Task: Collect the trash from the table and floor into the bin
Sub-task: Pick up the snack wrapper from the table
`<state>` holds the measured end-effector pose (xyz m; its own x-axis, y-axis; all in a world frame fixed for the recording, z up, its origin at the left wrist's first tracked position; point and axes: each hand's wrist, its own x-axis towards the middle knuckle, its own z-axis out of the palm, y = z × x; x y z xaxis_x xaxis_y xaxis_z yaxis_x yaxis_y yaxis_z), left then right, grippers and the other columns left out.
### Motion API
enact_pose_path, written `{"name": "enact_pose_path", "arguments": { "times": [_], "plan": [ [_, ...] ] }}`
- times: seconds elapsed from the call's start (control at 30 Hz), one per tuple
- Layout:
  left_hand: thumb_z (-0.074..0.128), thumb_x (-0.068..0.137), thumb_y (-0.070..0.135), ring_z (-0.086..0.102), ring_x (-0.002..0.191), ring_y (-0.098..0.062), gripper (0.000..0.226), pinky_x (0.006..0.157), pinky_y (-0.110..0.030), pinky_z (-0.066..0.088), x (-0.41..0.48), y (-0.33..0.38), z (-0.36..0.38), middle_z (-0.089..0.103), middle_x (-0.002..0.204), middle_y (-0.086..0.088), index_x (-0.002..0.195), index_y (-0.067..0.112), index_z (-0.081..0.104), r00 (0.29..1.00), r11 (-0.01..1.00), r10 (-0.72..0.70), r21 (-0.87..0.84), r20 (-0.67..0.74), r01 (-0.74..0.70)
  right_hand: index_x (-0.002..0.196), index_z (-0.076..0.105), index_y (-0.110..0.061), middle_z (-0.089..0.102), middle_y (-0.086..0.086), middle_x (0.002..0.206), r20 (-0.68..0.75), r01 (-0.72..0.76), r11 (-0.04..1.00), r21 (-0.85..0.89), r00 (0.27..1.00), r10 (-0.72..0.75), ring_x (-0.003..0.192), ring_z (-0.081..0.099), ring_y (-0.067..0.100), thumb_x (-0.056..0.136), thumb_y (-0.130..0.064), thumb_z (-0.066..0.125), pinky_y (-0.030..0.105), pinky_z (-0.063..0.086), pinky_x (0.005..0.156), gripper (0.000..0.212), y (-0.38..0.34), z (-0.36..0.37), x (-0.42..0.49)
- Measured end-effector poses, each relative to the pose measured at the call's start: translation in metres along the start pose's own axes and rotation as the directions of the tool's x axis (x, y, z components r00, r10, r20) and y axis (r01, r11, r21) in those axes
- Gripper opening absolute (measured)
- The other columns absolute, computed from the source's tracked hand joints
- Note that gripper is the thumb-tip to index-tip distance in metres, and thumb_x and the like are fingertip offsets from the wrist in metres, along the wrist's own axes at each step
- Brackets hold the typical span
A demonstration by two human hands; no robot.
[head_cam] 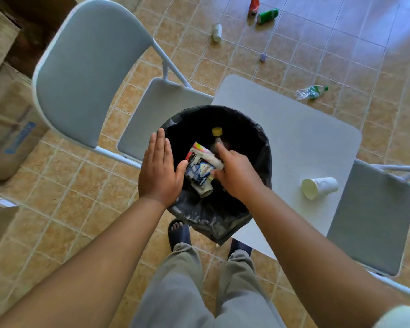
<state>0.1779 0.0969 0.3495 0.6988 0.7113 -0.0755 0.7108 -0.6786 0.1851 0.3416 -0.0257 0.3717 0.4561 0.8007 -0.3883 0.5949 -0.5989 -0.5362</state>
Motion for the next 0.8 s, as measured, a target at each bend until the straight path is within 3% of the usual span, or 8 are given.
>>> {"name": "enact_pose_path", "arguments": {
  "times": [0.07,0.13,0.2,0.23,0.33,0.43,0.53,0.8],
  "plan": [
    [0.029,0.098,0.048,0.004,0.150,-0.027,0.073,0.121,-0.041,0.013,0.000,0.000,0.000,0.009,0.162,-0.014,0.148,-0.004,0.024,1.000,1.000,0.005,-0.001,0.001,-0.005,0.149,0.035,-0.018,0.056,0.010,0.129,-0.073,0.066,0.993,-0.098,0.995,-0.074,0.113,0.055,0.029,0.092,-0.026,0.063,0.039,0.052,0.087,0.064,0.000,0.001,-0.002],
    [0.028,0.098,0.048,0.003,0.150,-0.025,0.072,0.121,-0.038,0.010,-0.001,0.000,0.000,0.008,0.162,-0.013,0.149,-0.004,0.023,1.000,1.000,-0.001,-0.019,0.003,0.001,0.134,0.055,-0.009,0.061,0.011,0.118,-0.332,0.194,0.976,-0.096,0.919,-0.215,0.107,0.057,0.029,0.089,-0.019,0.066,0.043,0.053,0.084,0.047,0.006,-0.003,-0.007],
    [0.028,0.099,0.048,0.001,0.150,-0.024,0.073,0.121,-0.036,0.008,0.000,-0.001,0.001,0.006,0.163,-0.012,0.150,-0.003,0.022,1.000,1.000,-0.004,-0.029,0.006,0.004,0.126,0.062,-0.006,0.061,0.011,0.121,-0.559,0.204,0.967,-0.151,0.790,-0.254,0.119,0.052,0.030,0.087,-0.017,0.064,0.043,0.046,0.098,0.040,0.018,-0.007,-0.011],
    [0.029,0.098,0.048,0.001,0.150,-0.024,0.073,0.121,-0.036,0.007,0.000,-0.001,0.001,0.006,0.163,-0.012,0.150,-0.003,0.021,1.000,1.000,-0.001,-0.027,0.009,0.001,0.129,0.059,-0.007,0.058,0.011,0.129,-0.591,0.144,0.971,-0.189,0.773,-0.230,0.129,0.045,0.030,0.088,-0.020,0.061,0.043,0.039,0.107,0.043,0.025,-0.008,-0.013],
    [0.030,0.098,0.049,0.002,0.150,-0.026,0.074,0.121,-0.036,0.006,0.000,-0.001,0.001,0.007,0.162,-0.014,0.149,-0.004,0.021,1.000,1.000,0.004,-0.014,0.009,-0.004,0.145,0.043,-0.010,0.038,0.010,0.153,-0.535,-0.038,0.986,-0.163,0.843,-0.056,0.146,0.023,0.032,0.095,-0.028,0.054,0.045,0.026,0.117,0.054,0.048,-0.007,-0.021],
    [0.030,0.097,0.050,0.003,0.150,-0.027,0.076,0.121,-0.037,0.006,-0.001,0.004,0.001,0.006,0.162,-0.014,0.149,-0.004,0.021,1.000,1.000,0.006,-0.012,0.017,-0.005,0.152,0.029,-0.011,0.020,0.006,0.162,-0.435,-0.021,0.999,0.047,0.900,0.039,0.149,0.017,0.022,0.099,-0.029,0.050,0.033,0.022,0.118,0.059,0.063,-0.002,-0.030],
    [0.030,0.097,0.050,0.002,0.150,-0.027,0.076,0.122,-0.039,0.008,-0.001,0.018,0.002,0.006,0.162,-0.015,0.150,-0.004,0.020,0.999,1.000,0.024,-0.009,0.031,-0.023,0.154,0.022,-0.013,0.010,0.000,0.164,-0.444,-0.020,0.998,0.065,0.895,0.046,0.149,0.016,0.016,0.099,-0.032,0.050,0.023,0.022,0.111,0.065,0.072,-0.002,-0.037],
    [0.036,0.098,0.048,0.001,0.150,-0.027,0.075,0.121,-0.040,0.009,-0.006,0.075,0.011,0.005,0.162,-0.016,0.150,-0.004,0.019,0.994,0.996,0.092,-0.003,0.056,-0.092,0.153,0.022,-0.008,0.010,0.003,0.164,-0.467,-0.107,0.993,0.042,0.877,0.115,0.148,0.019,0.021,0.098,-0.032,0.053,0.029,0.023,0.115,0.068,0.116,-0.018,-0.068]
  ]
}}
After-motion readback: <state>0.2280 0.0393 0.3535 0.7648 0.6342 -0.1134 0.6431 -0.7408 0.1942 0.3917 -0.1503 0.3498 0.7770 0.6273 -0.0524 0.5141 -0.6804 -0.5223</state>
